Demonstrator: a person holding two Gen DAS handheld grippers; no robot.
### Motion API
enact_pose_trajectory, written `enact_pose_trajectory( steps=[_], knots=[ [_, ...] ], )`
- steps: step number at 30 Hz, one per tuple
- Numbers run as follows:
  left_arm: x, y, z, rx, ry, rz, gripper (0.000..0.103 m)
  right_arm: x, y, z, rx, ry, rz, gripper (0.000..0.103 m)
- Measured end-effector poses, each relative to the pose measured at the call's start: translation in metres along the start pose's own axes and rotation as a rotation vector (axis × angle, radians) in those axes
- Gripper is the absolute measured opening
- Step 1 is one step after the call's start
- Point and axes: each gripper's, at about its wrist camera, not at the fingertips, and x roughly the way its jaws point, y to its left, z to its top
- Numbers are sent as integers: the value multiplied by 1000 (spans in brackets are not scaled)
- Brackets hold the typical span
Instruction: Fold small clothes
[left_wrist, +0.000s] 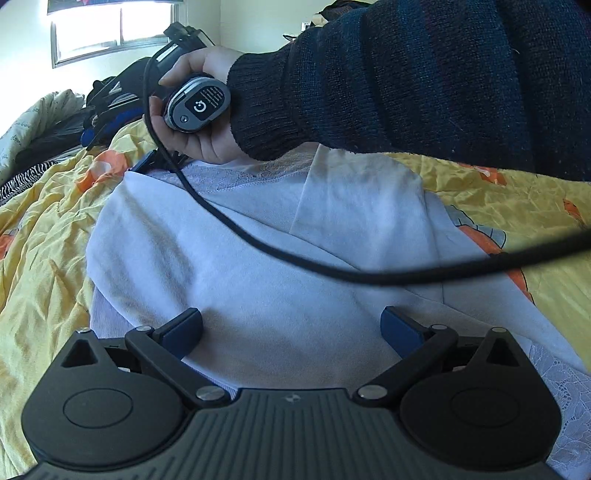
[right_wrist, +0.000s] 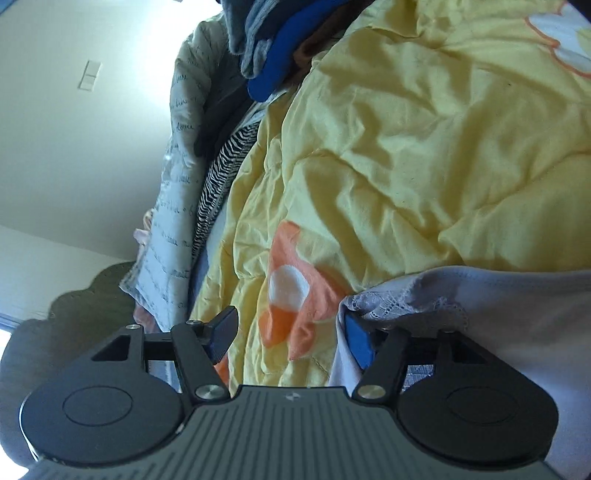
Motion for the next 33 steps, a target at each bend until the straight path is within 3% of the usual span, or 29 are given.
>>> enact_pose_trajectory(
  steps=[6,11,14,16,17,19,24,30,32,33],
  knots=[
    [0,-1,0,-1,-1,0,103,-34,-12,-9,60,16,68,69],
    [0,-2,0,-1,-1,0,103,-87,-17,-45,22,-20,132,75],
    [0,-3,1,0,0,2,103,-91,-22,-68,-25,-5,43,76],
    [0,-2,1,0,0,4,103,-84,-28,-75,-79,-21,-68,66],
    [0,-2,1,0,-1,4,103,-86,-31,-77,-97,-53,-74,63],
    [-1,-2,0,-1,-2,5,103,-95,-31,-82,-56,-90,-97,66],
    [-2,-3,-2,-2,-6,13,103,-149,-34,-124,-61,-166,12,71],
    [-3,-4,-2,-2,-6,17,103,-217,-71,-173,-66,-267,-71,74],
    [-3,-4,-2,-2,-6,19,103,-232,-93,-177,-29,-325,-116,71],
    [-2,-4,-2,-2,-6,21,103,-236,-107,-174,13,-339,-92,61]
  ],
)
